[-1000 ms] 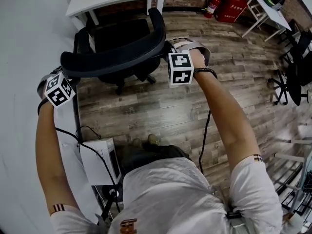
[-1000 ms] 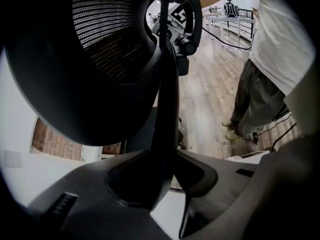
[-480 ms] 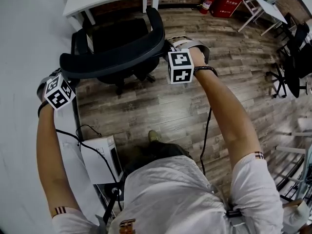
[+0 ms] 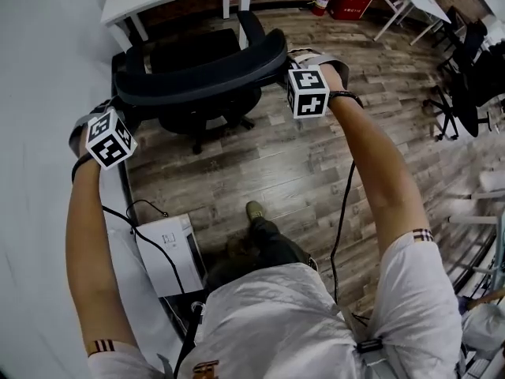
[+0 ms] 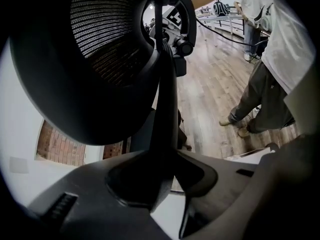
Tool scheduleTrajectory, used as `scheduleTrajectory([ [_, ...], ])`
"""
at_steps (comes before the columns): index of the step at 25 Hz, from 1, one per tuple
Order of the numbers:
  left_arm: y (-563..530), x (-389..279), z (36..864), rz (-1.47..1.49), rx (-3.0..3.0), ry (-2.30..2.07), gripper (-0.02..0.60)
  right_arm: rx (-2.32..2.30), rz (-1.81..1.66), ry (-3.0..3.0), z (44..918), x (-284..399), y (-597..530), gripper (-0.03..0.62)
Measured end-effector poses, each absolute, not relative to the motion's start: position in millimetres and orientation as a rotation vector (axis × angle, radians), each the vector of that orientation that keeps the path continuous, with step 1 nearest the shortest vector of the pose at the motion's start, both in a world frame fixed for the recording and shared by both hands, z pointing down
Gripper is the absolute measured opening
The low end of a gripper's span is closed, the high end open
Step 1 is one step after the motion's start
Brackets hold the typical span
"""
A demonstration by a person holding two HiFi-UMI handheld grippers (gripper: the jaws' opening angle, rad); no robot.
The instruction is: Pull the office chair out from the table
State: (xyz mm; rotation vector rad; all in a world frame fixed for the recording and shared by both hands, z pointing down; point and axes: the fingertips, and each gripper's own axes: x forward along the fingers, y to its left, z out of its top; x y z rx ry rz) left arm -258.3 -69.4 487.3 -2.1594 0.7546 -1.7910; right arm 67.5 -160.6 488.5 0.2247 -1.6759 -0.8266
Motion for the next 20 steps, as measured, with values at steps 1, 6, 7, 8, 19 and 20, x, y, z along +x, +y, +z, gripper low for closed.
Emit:
scheduleTrajectory([
  [1, -67, -258, 488, -1.787, -2.156, 0.750, 0.137, 0.228, -0.824, -1.673, 489, 68, -158, 0.112],
  [6, -58, -253, 489, -1.785, -2.129, 0.753, 0.133, 0.244, -0.815, -1.651, 490, 74, -149, 0.112],
  [7, -57, -253, 489, -1.789, -2.122, 0.753, 0.133, 0.245, -0.814, -1.651, 489, 74, -148, 0.112],
  [8, -57, -253, 489, -1.793, -2.118, 0.752, 0.133, 0.245, -0.813, -1.651, 489, 74, -147, 0.112],
  [19, -48, -234, 455, -1.643, -2.071, 0.981, 0.227, 0.373, -0.804, -1.685, 474, 102, -144, 0.249],
  [20, -45, -230, 450, -1.620, -2.079, 1.009, 0.227, 0.397, -0.825, -1.696, 467, 104, -143, 0.249],
])
